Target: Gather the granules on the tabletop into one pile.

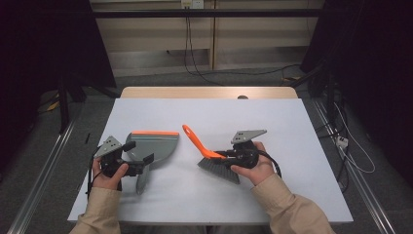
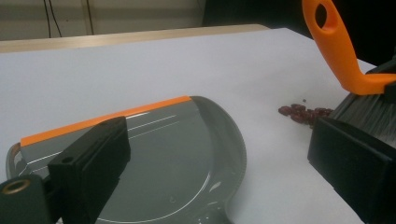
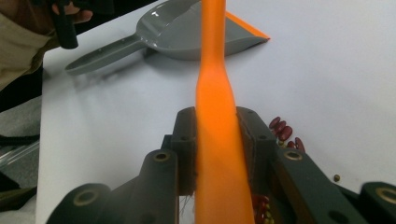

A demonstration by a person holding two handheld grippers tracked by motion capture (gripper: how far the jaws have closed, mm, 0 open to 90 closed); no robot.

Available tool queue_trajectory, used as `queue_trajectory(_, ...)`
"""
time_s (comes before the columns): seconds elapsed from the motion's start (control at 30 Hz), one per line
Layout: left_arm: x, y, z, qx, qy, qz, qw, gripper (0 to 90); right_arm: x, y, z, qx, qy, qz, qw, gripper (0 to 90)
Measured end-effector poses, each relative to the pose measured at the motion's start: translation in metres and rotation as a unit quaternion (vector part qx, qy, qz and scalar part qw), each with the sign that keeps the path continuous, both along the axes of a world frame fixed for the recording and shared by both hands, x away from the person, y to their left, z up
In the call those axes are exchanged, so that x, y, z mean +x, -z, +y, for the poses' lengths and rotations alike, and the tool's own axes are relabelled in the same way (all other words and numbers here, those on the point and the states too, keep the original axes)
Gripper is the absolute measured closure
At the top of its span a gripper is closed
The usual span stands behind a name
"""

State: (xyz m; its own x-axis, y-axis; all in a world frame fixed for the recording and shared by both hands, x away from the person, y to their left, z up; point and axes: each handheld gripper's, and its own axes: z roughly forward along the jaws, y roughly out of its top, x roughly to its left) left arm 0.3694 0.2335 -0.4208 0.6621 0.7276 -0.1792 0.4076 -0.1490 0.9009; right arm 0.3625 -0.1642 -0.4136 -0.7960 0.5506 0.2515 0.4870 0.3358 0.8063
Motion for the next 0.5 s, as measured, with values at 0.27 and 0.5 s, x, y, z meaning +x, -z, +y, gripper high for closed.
queue_trajectory(0.27,0.0,0.0,0.0,0.0,-0.001,0.001,1.0,5.7,0.004,0.009,0.0,-0.025,-0.042,-0.008,0.9988,71.1)
queue_trajectory(0.5,0.0,0.0,0.001,0.004,-0.001,0.001,1.0,5.9,0.018,0.016,-0.01,-0.015,-0.063,-0.019,0.9977,71.1)
